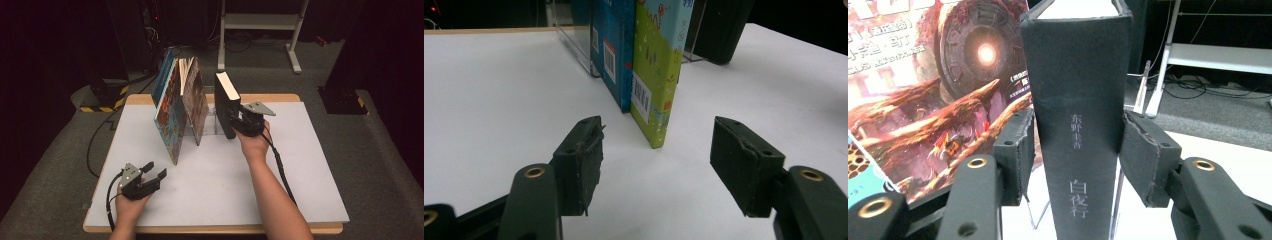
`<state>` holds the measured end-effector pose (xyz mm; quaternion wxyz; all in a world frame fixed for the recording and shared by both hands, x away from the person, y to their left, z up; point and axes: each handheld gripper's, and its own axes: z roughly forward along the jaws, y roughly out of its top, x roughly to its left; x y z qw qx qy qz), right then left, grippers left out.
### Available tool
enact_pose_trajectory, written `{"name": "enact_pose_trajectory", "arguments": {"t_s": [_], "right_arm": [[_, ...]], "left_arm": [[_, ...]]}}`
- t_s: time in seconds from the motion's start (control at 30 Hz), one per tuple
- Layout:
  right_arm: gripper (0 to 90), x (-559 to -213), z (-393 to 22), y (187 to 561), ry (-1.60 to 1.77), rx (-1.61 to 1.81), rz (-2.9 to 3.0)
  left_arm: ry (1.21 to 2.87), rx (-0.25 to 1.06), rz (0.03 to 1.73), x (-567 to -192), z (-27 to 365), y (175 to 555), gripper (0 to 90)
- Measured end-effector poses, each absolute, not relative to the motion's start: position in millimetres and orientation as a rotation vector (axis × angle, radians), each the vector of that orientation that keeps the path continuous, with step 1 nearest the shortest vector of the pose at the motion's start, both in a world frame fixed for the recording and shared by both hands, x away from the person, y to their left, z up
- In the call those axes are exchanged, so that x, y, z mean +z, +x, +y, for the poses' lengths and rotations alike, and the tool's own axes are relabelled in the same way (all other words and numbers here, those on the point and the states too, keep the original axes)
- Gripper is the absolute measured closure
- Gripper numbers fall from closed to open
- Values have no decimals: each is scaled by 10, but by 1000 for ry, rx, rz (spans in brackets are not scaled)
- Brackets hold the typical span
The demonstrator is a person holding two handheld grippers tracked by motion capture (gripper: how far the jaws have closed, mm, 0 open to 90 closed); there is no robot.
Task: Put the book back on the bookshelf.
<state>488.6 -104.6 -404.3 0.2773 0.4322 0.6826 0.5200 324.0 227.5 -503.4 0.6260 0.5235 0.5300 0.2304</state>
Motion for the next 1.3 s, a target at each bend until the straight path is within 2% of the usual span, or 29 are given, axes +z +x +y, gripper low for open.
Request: {"name": "enact_pose_trajectory", "arguments": {"t_s": [0.47, 0.6, 0.93, 1.3], "right_arm": [[530, -4014, -1131, 4826, 1112, 1428, 1841], [508, -4041, -1127, 4868, 1114, 1427, 1848], [530, -4062, -1031, 4864, 1131, 1407, 1836], [511, -4072, -922, 4857, 1158, 1435, 1840]], "left_arm": [[1204, 536, 1214, -5036, 2278, 3237, 375], [1205, 534, 1214, -5039, 2277, 3236, 375], [1204, 535, 1214, -5039, 2286, 3239, 375], [1203, 534, 1214, -5038, 2287, 3236, 375]]}}
